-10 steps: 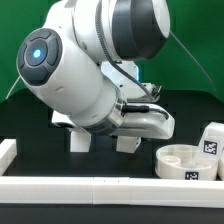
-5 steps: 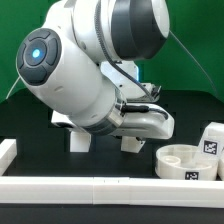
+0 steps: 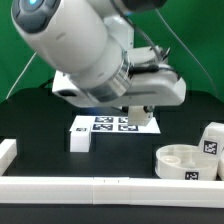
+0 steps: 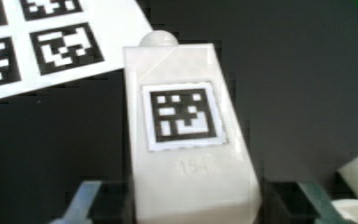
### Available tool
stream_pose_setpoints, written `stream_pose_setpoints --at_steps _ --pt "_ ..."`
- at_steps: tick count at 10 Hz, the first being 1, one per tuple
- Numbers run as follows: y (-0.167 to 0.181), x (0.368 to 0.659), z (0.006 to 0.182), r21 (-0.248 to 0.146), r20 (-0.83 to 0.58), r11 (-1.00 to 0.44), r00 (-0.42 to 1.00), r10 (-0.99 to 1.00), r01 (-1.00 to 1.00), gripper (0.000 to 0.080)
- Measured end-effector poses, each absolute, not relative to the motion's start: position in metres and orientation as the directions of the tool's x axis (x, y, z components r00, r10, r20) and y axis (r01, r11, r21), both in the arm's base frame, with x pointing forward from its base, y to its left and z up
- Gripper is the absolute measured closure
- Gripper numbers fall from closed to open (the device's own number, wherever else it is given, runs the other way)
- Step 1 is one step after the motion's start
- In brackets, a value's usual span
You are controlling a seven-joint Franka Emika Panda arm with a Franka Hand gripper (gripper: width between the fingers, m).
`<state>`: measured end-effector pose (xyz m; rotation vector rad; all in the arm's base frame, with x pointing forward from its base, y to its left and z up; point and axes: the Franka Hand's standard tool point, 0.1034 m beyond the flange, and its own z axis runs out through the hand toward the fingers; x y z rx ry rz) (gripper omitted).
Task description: Assemble stool
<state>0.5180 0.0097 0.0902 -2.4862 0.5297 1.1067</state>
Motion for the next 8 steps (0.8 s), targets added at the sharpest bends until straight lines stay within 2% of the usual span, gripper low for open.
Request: stream_pose_setpoints --at_steps 3,4,5,7,8 --pt "0.007 0.522 0.085 -0.191 -0.731 -0.864 0.655 -0.191 -0.465 0.0465" --pt "0.003 0.529 0.080 -0.238 -0.695 -0.875 0.704 -0.150 -0.422 0.0465" --pt "0.005 0.540 0.091 -0.247 -0.658 -0.881 0.737 -0.153 -0.404 0.0465" --pt "0.013 0.564 0.126 -0.251 -0.561 -0.891 0.807 -0.184 -0.377 0.0465" --pt "0.015 0.571 0.130 -0.237 -0.501 -0.887 0.832 -0.238 -0.396 0.0465"
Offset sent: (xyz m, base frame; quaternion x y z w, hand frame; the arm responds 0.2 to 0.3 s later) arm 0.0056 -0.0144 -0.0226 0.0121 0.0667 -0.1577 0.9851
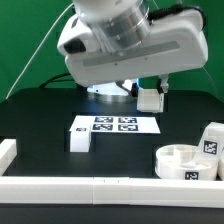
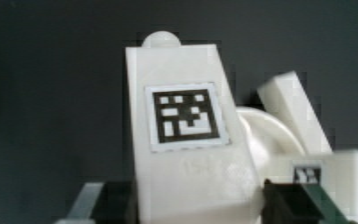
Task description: Assemble stool
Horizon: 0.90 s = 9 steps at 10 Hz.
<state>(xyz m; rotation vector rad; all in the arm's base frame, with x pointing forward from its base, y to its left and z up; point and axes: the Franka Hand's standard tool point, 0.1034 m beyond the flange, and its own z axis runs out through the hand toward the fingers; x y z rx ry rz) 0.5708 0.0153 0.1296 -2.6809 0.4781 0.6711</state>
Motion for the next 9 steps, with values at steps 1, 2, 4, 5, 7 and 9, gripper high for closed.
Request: stream_pose_setpoints --at_steps 1,2,4,5,7,9 --pt "0.014 0.569 0.127 -0.239 -0.458 -0.890 0.853 -0.250 -0.389 0.0465" --pt "0.011 0.576 0.125 -0.237 -0.380 -0.890 0.881 -0.283 -0.389 0.0465" --pt "0.009 0.584 0.129 -0.237 -0.224 -0.917 0.936 -0.271 -0.322 0.0465" --pt "0.009 0.597 0.139 -0.232 -0.137 -0.927 0.953 -0.270 -0.296 0.0465" --pt "0.008 0.613 0.148 -0.228 -0.006 -0.930 0.956 -0.294 -0.288 0.0465" --pt "0.006 0.616 0.145 -0.207 0.140 -0.937 0.939 -0.313 -0.281 0.0465"
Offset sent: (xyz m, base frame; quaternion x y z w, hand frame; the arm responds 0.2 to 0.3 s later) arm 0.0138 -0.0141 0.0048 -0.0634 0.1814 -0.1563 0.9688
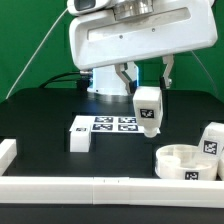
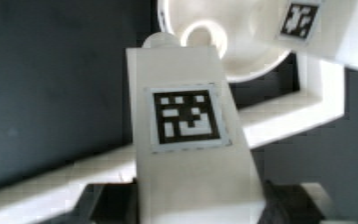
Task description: Assemble stool
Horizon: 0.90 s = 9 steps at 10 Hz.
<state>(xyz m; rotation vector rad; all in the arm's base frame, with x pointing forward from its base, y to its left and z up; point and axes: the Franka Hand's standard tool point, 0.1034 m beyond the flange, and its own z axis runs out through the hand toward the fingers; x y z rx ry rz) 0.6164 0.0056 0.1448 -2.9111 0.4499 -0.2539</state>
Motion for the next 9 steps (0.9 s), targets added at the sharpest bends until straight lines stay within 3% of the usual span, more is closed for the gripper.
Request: stream_pose_setpoints --at_steps 3,4,9 --pt "0.026 0.616 0.139 -0.146 0.405 -0.965 0.876 -0.260 -0.219 0.0465" --pt "0.024 0.614 0.136 -0.141 0.409 -0.965 0.875 -0.258 -0.219 0.0465" --pt "0.034 0.609 0.136 -0.177 0.404 -0.950 0.861 -0.310 -0.259 0.0465"
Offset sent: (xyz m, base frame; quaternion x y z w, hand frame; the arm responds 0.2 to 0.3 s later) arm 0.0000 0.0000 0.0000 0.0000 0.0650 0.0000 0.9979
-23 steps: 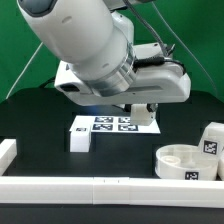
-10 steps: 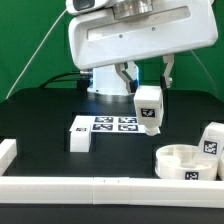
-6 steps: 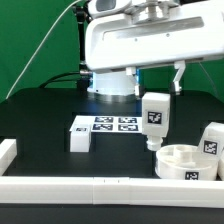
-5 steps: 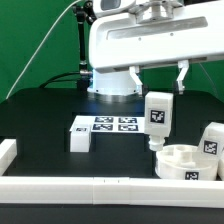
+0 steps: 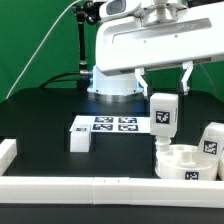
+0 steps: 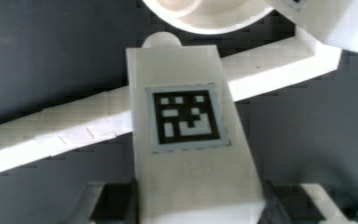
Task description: Assemble stool
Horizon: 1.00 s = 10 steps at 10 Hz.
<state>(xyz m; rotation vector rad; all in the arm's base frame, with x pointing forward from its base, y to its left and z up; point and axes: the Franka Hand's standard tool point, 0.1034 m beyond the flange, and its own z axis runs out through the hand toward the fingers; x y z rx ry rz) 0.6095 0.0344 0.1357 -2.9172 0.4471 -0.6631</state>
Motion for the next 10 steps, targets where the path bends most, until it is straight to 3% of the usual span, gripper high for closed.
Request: stream_pose_setpoints --at_steps 3,7,10 --pt "0.034 0.608 0.134 -0.179 0.404 -0.947 0.858 -0.317 -0.265 0.0465" --pt "0.050 0.589 0.117 -0.202 0.375 -0.931 0.854 -0.360 -0.304 0.0465" --pt "0.053 0.592 0.118 -0.203 0.372 -0.933 0.858 -0.354 -0.297 0.0465"
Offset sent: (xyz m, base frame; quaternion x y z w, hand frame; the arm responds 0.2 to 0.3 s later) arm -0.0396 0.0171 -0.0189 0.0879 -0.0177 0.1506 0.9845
